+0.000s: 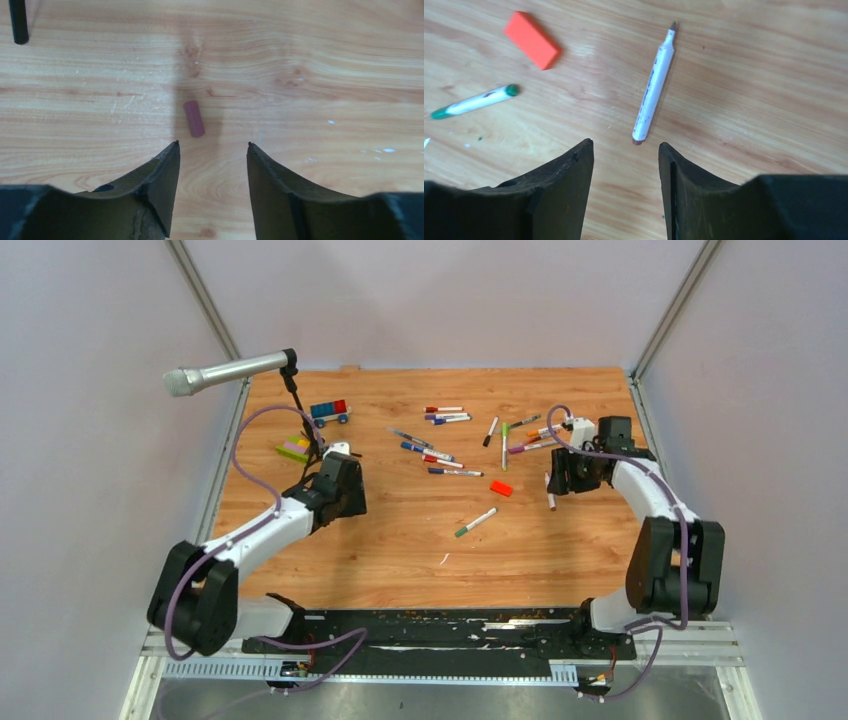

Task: Open the pen caps
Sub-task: Place the pen at the center of the board, then pick up the pen from the center of the board.

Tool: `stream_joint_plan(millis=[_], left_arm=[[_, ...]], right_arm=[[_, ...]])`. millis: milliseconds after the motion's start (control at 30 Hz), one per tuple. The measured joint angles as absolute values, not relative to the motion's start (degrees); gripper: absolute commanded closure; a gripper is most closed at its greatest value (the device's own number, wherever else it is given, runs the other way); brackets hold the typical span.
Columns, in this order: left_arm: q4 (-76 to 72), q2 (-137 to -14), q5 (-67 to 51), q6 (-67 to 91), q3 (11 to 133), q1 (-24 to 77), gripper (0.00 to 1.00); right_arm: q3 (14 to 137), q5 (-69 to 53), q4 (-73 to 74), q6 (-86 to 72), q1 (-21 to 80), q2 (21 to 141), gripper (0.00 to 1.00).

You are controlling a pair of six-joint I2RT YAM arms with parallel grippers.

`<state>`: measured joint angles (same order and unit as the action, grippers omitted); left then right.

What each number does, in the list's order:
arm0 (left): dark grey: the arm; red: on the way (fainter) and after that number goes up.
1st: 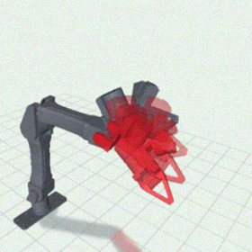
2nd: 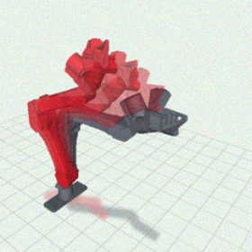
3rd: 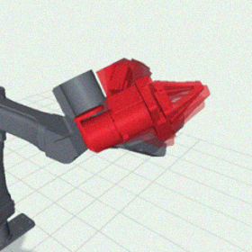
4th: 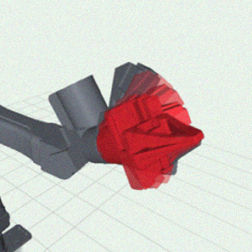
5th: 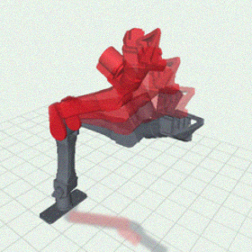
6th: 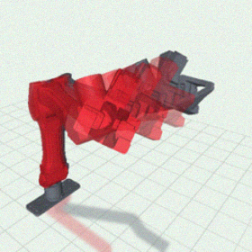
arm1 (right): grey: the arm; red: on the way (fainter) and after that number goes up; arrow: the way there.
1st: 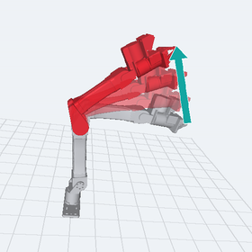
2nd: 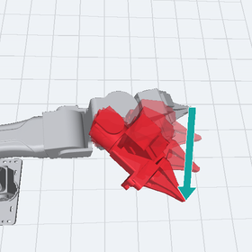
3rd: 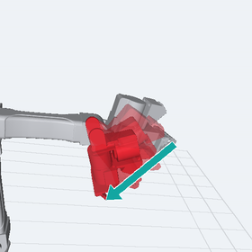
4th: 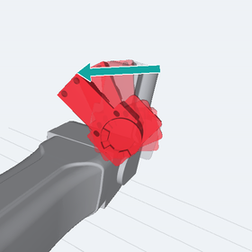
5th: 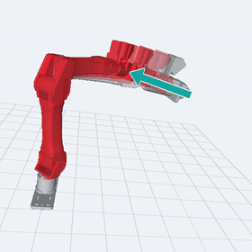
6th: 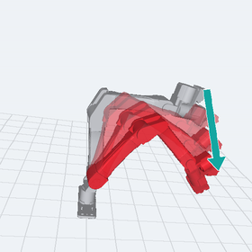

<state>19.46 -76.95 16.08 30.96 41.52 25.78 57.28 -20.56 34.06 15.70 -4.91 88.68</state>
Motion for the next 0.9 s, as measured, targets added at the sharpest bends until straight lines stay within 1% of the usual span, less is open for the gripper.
stream_joint_plan(millis=[100,167,267,400,467,533,567,667,800,900], left_arm=[[19.0,-70.8,13.0,29.9,40.4,25.8,0.32],[17.3,-66.0,9.1,28.9,38.3,25.7,0.31],[12.3,-59.5,0.0,28.3,33.7,25.7,0.31],[0.5,-57.1,-12.8,30.2,27.5,26.2,0.31],[-3.6,-57.6,-15.8,31.1,26.0,27.4,0.31],[-6.6,-58.6,-17.1,31.3,25.9,29.6,0.3],[-7.9,-59.2,-17.5,31.3,26.1,31.0,0.27],[-9.3,-62.2,-16.9,30.2,28.6,36.6,0.23],[-7.5,-69.2,-12.9,26.8,35.6,43.2,0.21],[-4.8,-75.3,-8.7,23.9,42.2,46.7,0.23]], right_arm=[[57.0,-24.4,35.8,19.0,-5.9,82.0,0.47],[56.9,-27.9,37.2,21.3,-6.8,78.0,0.45],[55.4,-34.2,38.7,24.6,-8.6,71.5,0.44],[50.8,-43.1,39.2,28.6,-9.7,64.1,0.39],[48.4,-47.1,39.7,30.7,-9.8,60.1,0.37],[46.3,-50.8,40.5,32.7,-9.8,58.2,0.37],[45.9,-52.1,40.8,33.4,-9.8,57.8,0.37],[45.8,-54.9,41.6,35.4,-9.8,57.9,0.37],[45.8,-55.9,42.9,36.8,-9.8,59.3,0.36],[45.8,-55.7,43.1,37.1,-9.8,60.0,0.36]])
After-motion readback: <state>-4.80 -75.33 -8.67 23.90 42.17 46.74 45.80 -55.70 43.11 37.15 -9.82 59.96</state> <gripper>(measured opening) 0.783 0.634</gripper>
